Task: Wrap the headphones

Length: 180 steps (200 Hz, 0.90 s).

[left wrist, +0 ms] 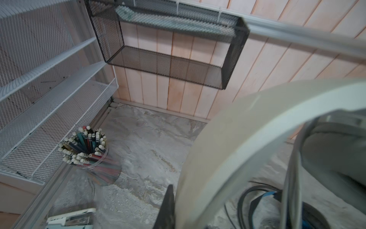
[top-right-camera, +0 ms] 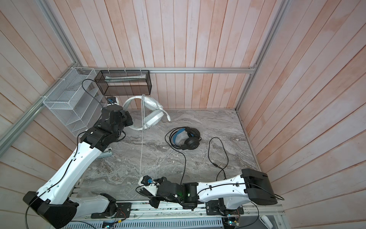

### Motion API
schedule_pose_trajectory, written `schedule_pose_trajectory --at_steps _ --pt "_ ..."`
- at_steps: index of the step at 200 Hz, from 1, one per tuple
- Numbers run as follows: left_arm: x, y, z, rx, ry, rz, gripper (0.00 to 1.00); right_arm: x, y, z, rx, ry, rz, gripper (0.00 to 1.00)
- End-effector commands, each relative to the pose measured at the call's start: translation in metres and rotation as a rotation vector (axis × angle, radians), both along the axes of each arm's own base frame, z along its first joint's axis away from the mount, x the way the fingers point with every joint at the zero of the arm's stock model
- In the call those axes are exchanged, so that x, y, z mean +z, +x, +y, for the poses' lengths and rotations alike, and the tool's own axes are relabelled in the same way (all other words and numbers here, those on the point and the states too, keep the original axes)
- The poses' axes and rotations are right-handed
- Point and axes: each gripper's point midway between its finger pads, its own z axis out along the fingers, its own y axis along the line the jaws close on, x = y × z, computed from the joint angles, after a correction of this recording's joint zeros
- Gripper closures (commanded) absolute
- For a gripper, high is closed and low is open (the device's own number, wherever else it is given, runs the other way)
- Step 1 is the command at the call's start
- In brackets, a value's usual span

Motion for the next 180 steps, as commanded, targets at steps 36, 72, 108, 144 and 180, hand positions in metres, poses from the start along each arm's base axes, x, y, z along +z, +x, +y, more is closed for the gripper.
schedule_pose_trajectory --at_steps 36,72,108,144,180 --pt "-0.028 0.010 -0.007 -0.043 0.103 -0.051 1.00 0.083 0.009 -0.041 0.014 -0.232 -0.310 1.00" --pt "-0.040 -0.027 -0.032 -0.159 0.288 -0.102 1.00 0.155 0.051 -0.067 -0.092 -0.255 -0.450 1.00" --pt "-0.058 -0.070 -0.051 -0.286 0.439 -0.091 1.00 0.198 0.084 -0.087 -0.212 -0.234 -0.552 1.00" --pt "-0.077 -0.104 -0.049 -0.388 0.397 -0.074 1.00 0.210 0.122 -0.105 -0.327 -0.244 -0.603 1.00" --pt "-0.095 -0.130 -0.057 -0.475 0.373 -0.061 1.00 0.212 0.164 -0.117 -0.451 -0.243 -0.633 1.00"
